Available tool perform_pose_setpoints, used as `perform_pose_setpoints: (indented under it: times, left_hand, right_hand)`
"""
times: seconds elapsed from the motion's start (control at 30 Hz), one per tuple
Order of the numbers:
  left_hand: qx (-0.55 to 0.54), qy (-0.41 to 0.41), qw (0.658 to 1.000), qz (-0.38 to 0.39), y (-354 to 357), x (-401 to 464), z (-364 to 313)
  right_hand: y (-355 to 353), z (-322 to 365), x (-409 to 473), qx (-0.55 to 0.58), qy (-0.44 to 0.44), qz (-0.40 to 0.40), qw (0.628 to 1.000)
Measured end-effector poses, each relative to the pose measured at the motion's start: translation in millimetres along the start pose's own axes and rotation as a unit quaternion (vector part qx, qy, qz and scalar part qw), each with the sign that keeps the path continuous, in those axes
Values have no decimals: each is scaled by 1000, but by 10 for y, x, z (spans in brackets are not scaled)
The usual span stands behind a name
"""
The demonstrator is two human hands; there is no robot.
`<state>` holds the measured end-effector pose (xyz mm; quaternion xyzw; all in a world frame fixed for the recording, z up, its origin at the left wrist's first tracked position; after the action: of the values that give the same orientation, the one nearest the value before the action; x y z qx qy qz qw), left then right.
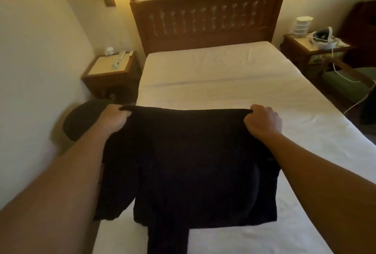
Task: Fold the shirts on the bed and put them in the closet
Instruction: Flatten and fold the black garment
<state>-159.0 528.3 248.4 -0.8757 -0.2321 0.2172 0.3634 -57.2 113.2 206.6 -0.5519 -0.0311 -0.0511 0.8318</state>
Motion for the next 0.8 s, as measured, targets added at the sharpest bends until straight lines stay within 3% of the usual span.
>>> perform_pose_setpoints:
  times: [0.13, 0.23, 0.4, 0.5, 0.7, 0.8]
  left_hand:
    - [131, 11, 989, 70, 908, 648, 671]
    - [126, -21, 989, 78, 1503, 930, 942]
    - [94, -75, 988, 93, 2206, 1682, 1115]
    - [110, -87, 978, 152, 2526, 2140, 1140]
    - [236, -145, 902, 332, 3029, 2936, 1256]
    - [299, -126, 874, 362, 3199, 3203, 1288]
  right_hand:
    - [983, -326, 329, -26, 21, 84, 996]
    - [1670, -528, 549, -30, 53, 109, 992]
    - [2502, -714, 1052, -13, 99, 86, 991]
    - [2855, -846, 1370, -36, 98, 87, 991]
    - [3485, -1047, 1854, -30, 118, 86, 989]
    - [3850, -1064, 2057, -76, 75, 243, 964]
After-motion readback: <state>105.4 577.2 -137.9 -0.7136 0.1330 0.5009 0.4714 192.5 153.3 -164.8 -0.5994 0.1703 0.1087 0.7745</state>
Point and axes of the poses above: each hand's wrist, its own x-axis towards the middle knuckle, its own y-axis out of the palm, z = x × y, the point moved 4 cm from there along x, towards the middle knuckle, and after that the axes turned 4 degrees about -z, right-handed, at the moved point
